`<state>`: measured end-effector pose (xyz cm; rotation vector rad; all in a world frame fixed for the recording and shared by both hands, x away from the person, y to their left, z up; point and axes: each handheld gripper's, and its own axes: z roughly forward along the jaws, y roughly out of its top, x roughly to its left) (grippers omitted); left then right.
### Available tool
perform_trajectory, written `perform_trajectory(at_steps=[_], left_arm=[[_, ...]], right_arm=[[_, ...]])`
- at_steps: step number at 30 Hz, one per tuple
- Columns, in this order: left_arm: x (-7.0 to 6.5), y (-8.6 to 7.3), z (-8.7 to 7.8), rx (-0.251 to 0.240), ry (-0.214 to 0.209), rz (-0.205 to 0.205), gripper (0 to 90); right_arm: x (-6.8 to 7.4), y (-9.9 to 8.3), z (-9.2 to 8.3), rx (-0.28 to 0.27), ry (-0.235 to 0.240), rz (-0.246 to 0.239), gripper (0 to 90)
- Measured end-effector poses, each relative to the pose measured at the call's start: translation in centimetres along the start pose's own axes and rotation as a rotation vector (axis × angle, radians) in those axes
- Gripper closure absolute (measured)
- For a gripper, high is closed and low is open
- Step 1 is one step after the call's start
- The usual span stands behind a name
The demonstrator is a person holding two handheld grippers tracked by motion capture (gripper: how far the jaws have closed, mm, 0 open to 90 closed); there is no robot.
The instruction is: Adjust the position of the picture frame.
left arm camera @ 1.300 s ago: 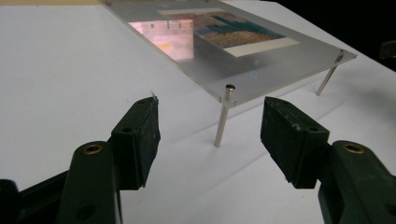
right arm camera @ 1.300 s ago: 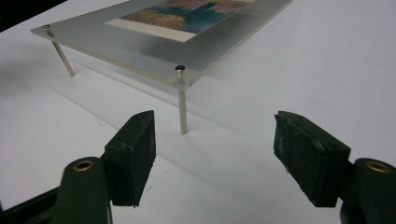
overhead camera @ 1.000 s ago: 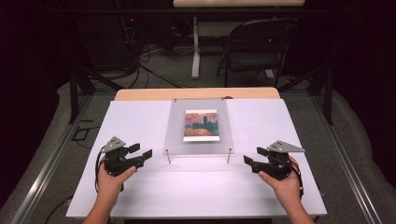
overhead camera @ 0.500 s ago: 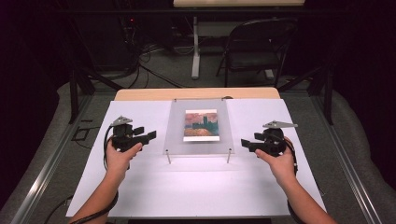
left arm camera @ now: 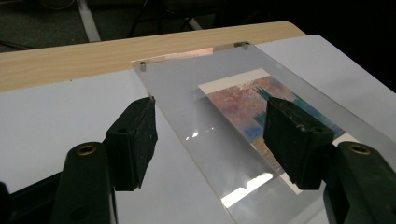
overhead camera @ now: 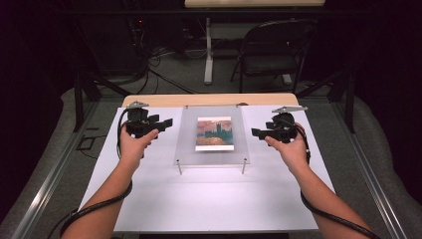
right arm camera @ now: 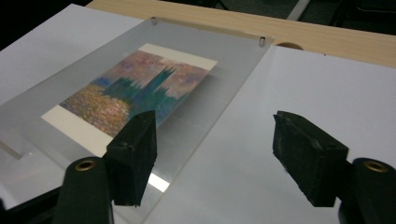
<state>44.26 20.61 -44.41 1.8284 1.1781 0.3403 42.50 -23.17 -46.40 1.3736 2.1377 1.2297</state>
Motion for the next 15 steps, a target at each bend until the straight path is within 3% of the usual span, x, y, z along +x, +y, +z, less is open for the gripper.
perform_trajectory(at_steps=[2,5,10,15], left_arm=[[0.0,0.7,0.4,0.01,0.004,0.002,35.0],[0.0,1.6,1.1,0.029,0.006,-0.006,35.3],[0.3,2.4,2.6,0.047,0.002,-0.027,35.4],[0.4,2.6,4.0,0.047,0.002,-0.032,35.3]], right_arm=[[0.0,0.8,0.3,-0.009,0.005,0.003,36.5],[0.2,1.7,1.0,-0.008,-0.011,-0.019,37.8],[0.3,3.2,2.4,0.01,-0.032,-0.019,34.4],[0.2,4.3,4.5,0.017,-0.01,-0.002,32.3]])
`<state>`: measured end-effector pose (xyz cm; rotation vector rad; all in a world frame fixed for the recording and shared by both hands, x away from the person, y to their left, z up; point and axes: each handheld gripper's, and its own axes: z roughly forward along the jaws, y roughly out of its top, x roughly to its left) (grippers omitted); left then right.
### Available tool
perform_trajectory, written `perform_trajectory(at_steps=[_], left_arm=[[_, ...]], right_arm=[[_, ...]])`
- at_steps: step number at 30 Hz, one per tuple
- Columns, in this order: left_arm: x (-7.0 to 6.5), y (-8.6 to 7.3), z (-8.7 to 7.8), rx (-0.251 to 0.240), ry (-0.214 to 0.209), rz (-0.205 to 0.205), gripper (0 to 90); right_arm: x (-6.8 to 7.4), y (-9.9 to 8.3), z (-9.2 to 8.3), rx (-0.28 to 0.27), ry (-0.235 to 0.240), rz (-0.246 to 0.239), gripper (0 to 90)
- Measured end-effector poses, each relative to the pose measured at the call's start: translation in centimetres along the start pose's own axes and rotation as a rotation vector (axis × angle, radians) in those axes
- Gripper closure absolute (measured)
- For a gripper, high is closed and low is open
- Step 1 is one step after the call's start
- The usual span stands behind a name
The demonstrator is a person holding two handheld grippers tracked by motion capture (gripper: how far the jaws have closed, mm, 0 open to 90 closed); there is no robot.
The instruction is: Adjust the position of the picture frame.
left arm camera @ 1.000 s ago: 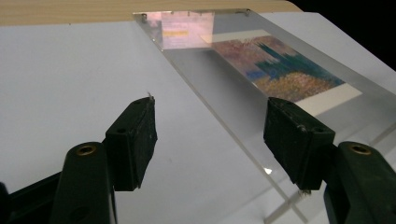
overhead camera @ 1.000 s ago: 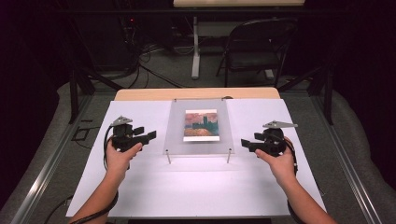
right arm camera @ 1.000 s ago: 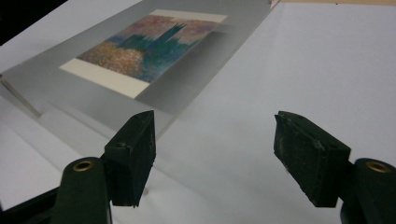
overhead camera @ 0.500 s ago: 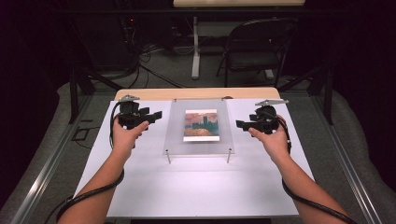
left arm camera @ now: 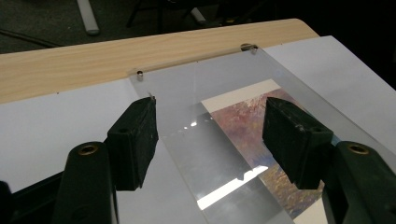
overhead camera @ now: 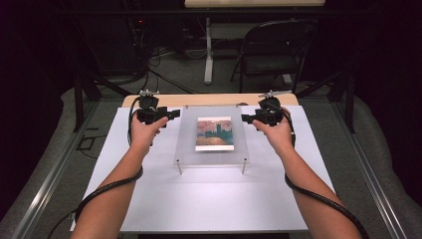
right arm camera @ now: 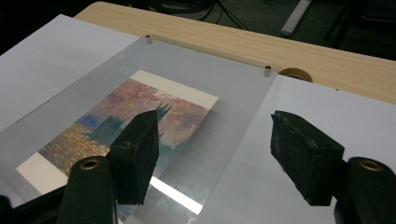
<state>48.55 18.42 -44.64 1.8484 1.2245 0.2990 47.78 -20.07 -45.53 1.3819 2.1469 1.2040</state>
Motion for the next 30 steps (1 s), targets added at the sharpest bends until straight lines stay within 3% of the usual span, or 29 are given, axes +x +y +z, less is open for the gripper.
perform_trajectory(at_steps=[13,30], left_arm=[[0.4,-1.0,3.9,0.021,-0.014,-0.014,35.4],[0.7,-3.1,6.6,0.07,-0.02,-0.078,35.1]], right_arm=[[0.4,-0.7,4.6,0.051,0.005,0.034,31.5],[-0.7,-2.8,6.5,0.086,0.02,0.115,31.5]])
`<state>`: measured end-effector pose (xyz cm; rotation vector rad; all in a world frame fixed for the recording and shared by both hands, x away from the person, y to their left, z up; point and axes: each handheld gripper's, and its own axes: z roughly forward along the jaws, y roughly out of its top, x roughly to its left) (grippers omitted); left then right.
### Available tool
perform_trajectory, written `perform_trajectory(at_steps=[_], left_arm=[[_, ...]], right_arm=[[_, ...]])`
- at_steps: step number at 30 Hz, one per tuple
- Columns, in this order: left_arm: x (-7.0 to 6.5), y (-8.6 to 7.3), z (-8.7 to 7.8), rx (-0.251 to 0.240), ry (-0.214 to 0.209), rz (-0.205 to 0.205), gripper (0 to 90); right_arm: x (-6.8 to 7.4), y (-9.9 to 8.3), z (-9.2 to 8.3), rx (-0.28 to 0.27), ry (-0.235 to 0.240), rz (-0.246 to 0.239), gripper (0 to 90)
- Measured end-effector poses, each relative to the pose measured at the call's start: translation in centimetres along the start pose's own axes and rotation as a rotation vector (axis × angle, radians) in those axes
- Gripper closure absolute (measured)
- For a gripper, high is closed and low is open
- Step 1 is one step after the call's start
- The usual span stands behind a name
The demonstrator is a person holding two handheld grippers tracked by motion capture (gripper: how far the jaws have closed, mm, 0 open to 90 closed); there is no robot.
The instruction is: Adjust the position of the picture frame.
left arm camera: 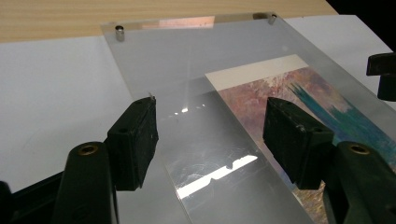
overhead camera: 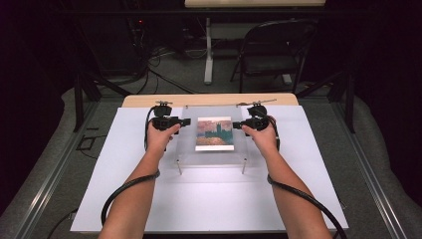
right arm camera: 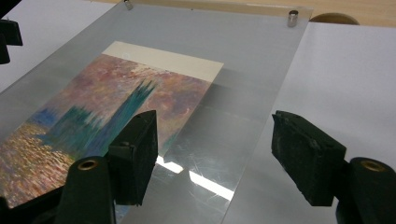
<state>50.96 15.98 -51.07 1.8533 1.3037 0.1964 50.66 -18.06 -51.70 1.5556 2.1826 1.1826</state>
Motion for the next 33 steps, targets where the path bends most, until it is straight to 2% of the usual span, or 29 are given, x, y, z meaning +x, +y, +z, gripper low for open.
perform_trajectory(at_steps=[8,13,24,33], left_arm=[[0.4,-0.6,0.9,0.021,-0.011,-0.027,34.5],[0.7,-1.0,1.3,0.034,-0.022,-0.054,34.4],[0.8,-1.4,1.4,0.055,-0.03,-0.067,33.7],[0.9,-1.7,1.9,0.072,-0.025,-0.074,31.9]], right_arm=[[-0.5,-0.3,0.4,0.009,0.026,0.052,31.5],[-0.6,-0.5,0.6,0.018,0.033,0.059,31.6],[-0.5,-0.9,1.2,0.06,0.052,0.07,30.5],[-0.7,-1.1,1.4,0.056,0.071,0.099,29.3]])
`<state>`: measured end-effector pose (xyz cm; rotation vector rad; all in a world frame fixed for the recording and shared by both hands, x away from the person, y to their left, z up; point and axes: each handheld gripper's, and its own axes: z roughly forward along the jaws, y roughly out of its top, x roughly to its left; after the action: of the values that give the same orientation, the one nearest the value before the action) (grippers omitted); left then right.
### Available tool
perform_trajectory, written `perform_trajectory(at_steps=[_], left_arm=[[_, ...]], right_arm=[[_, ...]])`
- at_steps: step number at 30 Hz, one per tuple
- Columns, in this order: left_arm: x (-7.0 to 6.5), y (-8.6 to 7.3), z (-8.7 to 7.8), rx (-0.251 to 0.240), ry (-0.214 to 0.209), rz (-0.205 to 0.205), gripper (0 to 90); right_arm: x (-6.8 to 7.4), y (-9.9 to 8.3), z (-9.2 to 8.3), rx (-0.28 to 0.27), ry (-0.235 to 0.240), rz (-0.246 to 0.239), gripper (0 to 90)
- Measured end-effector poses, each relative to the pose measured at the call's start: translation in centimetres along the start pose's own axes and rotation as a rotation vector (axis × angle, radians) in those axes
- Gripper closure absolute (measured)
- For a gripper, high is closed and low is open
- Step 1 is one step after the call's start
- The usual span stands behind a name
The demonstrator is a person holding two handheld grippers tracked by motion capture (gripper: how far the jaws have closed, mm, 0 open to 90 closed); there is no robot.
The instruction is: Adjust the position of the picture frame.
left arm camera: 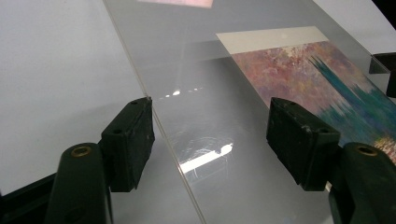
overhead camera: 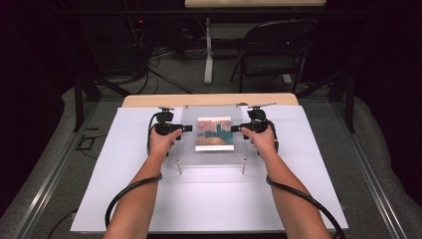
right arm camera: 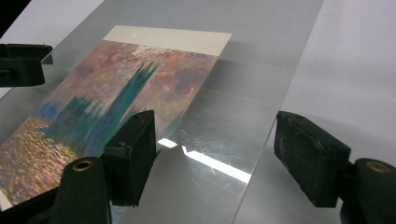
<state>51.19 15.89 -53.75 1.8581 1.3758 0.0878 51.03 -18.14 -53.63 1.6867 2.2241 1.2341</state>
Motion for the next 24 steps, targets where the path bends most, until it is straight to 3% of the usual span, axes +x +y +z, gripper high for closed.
perform_trajectory(at_steps=[11,21,24], left_arm=[[0.3,-0.1,0.23,0.018,-0.026,-0.025,27.7],[0.5,-0.15,0.17,0.032,-0.048,-0.049,27.5],[0.51,-0.25,0.26,0.041,-0.074,-0.072,27.4]], right_arm=[[-0.38,-0.24,0.37,0.0,0.043,0.046,27.4],[-0.2,-0.24,0.51,0.002,0.039,0.056,25.7],[-0.19,-0.29,0.58,0.001,0.042,0.058,25.3]])
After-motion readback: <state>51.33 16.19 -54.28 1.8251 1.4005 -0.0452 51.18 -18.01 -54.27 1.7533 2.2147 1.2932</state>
